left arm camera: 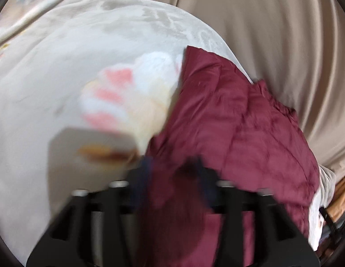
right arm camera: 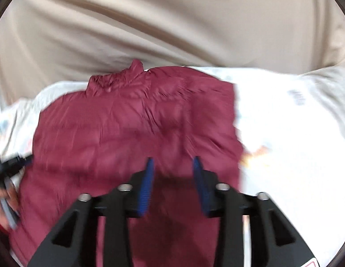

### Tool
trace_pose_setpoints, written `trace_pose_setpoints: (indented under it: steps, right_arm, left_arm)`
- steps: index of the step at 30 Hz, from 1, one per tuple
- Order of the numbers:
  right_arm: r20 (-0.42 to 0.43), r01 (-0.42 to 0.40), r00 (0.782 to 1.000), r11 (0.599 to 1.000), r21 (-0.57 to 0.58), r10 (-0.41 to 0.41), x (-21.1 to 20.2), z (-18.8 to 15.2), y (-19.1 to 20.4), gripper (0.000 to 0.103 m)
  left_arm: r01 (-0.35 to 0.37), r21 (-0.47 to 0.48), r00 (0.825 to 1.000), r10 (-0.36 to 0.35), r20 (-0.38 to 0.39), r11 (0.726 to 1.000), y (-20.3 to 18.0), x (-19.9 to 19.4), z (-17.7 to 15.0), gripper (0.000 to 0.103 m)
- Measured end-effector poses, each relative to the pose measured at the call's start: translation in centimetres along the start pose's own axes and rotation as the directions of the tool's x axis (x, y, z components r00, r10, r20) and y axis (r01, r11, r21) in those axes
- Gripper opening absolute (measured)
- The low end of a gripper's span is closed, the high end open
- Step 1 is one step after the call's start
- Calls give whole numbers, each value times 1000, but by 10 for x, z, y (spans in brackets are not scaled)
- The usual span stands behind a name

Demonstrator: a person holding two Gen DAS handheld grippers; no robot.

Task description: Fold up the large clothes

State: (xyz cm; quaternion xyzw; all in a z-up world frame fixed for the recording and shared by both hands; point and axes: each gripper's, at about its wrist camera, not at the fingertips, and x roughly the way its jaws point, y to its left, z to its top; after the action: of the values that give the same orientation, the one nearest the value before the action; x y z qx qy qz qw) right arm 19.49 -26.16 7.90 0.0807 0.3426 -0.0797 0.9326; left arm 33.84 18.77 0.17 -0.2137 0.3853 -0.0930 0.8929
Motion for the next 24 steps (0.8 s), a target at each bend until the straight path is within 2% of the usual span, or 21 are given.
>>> trace_pose_setpoints:
  steps: [1, 3, 6, 8, 11, 12, 14, 15, 17, 18, 19, 20, 21, 24]
  right_arm:
    - [-2, 6, 1000, 1000, -17, -6, -21, -19, -10, 55]
    - [-27, 11, 1000, 1000, -17, -11, -49, -51, -30, 59]
    - [-100, -1, 995, 998, 69, 7, -89, -106, -66, 62]
    - [-142, -39, 988, 989, 146, 59, -102, -132, -79, 63]
    - [-165, -140, 968, 954, 266, 188, -113, -166, -91, 64]
    - [-163, -187, 956, 936, 300, 243, -110, -173, -91, 64]
    - [-153, -233, 943, 916, 327, 295, -103, -176, -84, 67]
    - [-146, -241, 942, 913, 330, 302, -99, -174, -80, 67]
    - [-139, -255, 939, 906, 337, 315, -92, -169, -70, 64]
    - [-130, -263, 937, 900, 349, 324, -89, -166, -67, 59]
    - [-127, -267, 935, 893, 361, 331, -87, -163, -66, 42]
    - [-111, -277, 934, 884, 377, 340, -93, -163, -66, 22]
    - [-99, -269, 939, 885, 380, 328, -95, -161, -66, 11]
    - [-21, -286, 949, 886, 366, 315, -121, -158, -65, 5]
  left_arm:
    - [10, -16, 1000, -10, 3, 1000, 7, -13, -6, 75]
    - [58, -31, 998, -59, -30, 998, 22, -41, -23, 76]
    - [51, -28, 993, -54, -105, 998, 43, -77, -59, 79]
    - [66, -6, 990, -67, -122, 998, 52, -101, -85, 79]
    - [73, 53, 990, -66, -127, 996, 46, -130, -118, 85]
    - [80, 54, 989, -73, -132, 995, 43, -133, -123, 86]
    - [93, 69, 986, -83, -143, 993, 32, -135, -134, 85]
    - [88, 86, 987, -75, -143, 992, 27, -135, -137, 83]
    - [91, 104, 986, -75, -149, 990, 16, -132, -140, 65]
    - [103, 103, 984, -87, -156, 989, 14, -130, -141, 49]
    - [106, 94, 984, -91, -156, 990, 14, -130, -142, 38]
    - [122, 75, 982, -109, -152, 990, 15, -131, -142, 32]
    - [127, 55, 983, -119, -137, 990, 16, -136, -142, 18]
    - [161, 34, 983, -157, -98, 986, 20, -159, -143, 10]
